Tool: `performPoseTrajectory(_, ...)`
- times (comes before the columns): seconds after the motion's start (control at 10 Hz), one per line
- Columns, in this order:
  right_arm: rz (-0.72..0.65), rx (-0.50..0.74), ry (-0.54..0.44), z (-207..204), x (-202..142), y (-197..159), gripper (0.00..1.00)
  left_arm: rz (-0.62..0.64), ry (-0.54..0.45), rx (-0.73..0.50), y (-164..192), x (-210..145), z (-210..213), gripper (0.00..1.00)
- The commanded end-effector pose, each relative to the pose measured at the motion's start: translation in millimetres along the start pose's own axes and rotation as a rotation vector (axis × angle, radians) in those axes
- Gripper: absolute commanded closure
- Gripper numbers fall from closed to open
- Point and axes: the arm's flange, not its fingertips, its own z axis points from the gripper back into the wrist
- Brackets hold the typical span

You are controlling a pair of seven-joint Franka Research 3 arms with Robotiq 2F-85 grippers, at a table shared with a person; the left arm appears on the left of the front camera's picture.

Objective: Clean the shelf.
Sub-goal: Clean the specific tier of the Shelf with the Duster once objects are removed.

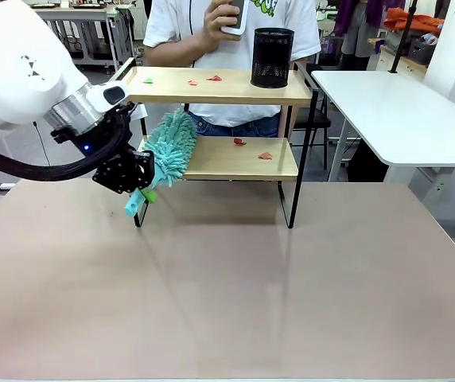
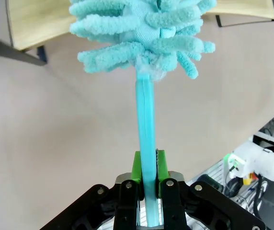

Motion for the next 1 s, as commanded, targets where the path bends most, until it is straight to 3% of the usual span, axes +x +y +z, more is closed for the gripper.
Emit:
performPoseTrajectory(0.0, 0.027, 0.017, -0.008, 0.4, 0.9, 1.3, 0.00, 0.003, 0.023, 0.024, -21.8, 18.0, -3.4, 1.00)
performPoseTrajectory(0.5, 0.027, 0.017, -0.008, 0.4, 0.9, 1.3, 0.00, -0.070, 0.067, 0.070, -63.4, 35.6, -30.2, 1.00)
performPoseTrajectory(0.9, 0.027, 0.017, -0.008, 0.4, 0.9, 1.3, 0.00, -0.286, 0.145, 0.026, -103.5, 26.5, -41.8, 1.00)
